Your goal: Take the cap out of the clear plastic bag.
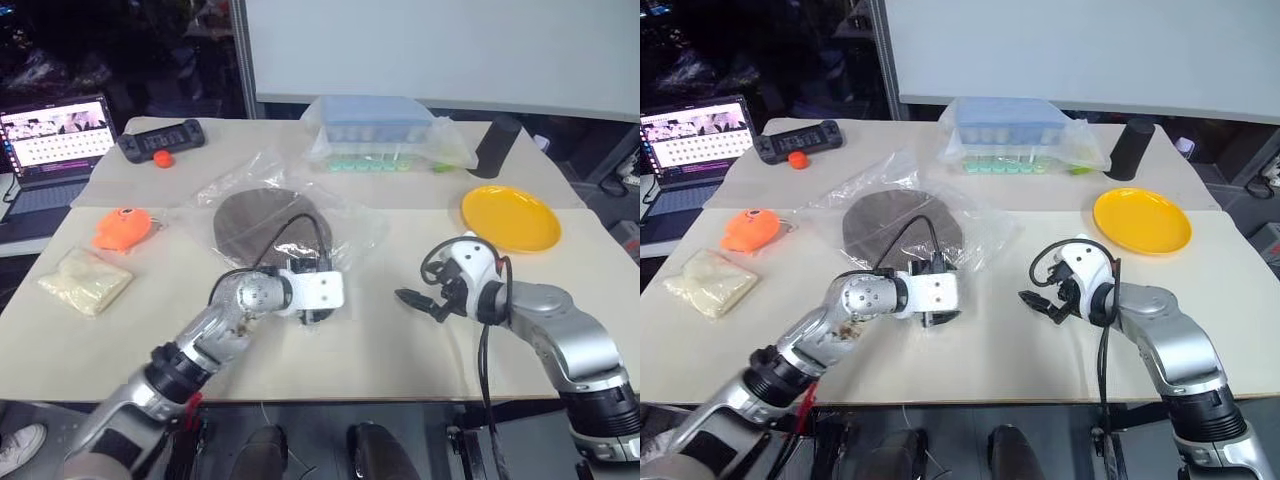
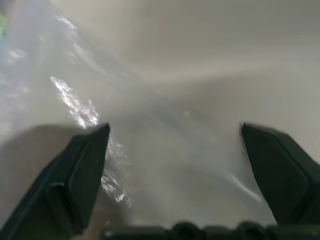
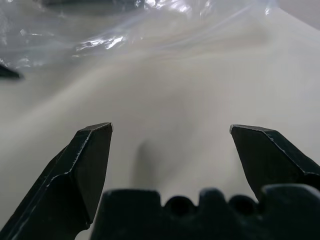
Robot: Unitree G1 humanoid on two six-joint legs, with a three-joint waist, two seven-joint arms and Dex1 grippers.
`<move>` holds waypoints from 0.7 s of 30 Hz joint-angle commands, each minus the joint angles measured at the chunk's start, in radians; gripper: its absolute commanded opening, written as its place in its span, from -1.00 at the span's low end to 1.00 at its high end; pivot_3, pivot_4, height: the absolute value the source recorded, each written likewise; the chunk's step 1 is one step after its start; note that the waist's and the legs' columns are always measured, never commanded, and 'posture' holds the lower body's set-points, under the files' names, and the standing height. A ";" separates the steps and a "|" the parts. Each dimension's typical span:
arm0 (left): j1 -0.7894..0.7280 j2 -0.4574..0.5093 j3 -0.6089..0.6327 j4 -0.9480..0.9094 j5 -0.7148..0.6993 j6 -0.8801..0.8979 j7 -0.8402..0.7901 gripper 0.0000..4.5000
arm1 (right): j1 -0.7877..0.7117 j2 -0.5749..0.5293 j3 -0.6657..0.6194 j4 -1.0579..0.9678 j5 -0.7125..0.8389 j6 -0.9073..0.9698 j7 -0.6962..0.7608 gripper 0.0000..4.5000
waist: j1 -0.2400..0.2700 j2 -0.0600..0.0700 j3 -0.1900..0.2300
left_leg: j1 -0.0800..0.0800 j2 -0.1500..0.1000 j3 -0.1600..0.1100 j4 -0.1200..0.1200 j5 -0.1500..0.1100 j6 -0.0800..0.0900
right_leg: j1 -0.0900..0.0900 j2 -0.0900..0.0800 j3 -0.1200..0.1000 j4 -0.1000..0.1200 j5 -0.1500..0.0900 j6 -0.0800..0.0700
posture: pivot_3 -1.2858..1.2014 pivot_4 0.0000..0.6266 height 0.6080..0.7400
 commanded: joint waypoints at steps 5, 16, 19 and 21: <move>0.065 0.167 0.113 0.059 0.102 -0.097 0.053 0.99 | -0.009 -0.012 -0.026 -0.012 -0.009 -0.038 0.016 1.00 | -0.009 0.000 0.000 | 0.001 0.001 0.000 0.000 0.000 0.000 | -0.001 0.001 0.000 0.001 0.000 0.000 | 0.03 -0.52 1.00; 0.093 0.094 0.333 0.002 -0.039 -0.052 0.122 0.99 | -0.059 0.011 0.018 0.048 -0.036 -0.069 0.042 1.00 | 0.010 0.001 0.000 | -0.003 0.002 0.001 0.000 0.000 0.000 | -0.004 0.001 -0.001 0.001 0.001 -0.001 | 0.03 -0.52 1.00; 0.104 -0.034 0.359 -0.123 -0.143 0.064 0.087 0.99 | -0.071 0.020 0.028 0.060 -0.046 -0.075 0.047 1.00 | 0.028 0.001 0.000 | -0.006 0.001 0.001 0.001 0.000 0.000 | -0.004 -0.002 -0.001 0.000 0.001 -0.001 | 0.03 -0.52 1.00; 0.105 -0.046 0.344 -0.144 -0.114 0.069 0.091 0.99 | -0.076 0.023 0.030 0.065 -0.050 -0.077 0.049 1.00 | 0.025 0.001 0.000 | -0.008 -0.001 0.001 0.003 0.000 0.000 | -0.005 -0.003 -0.001 0.000 0.001 0.001 | 0.03 -0.52 1.00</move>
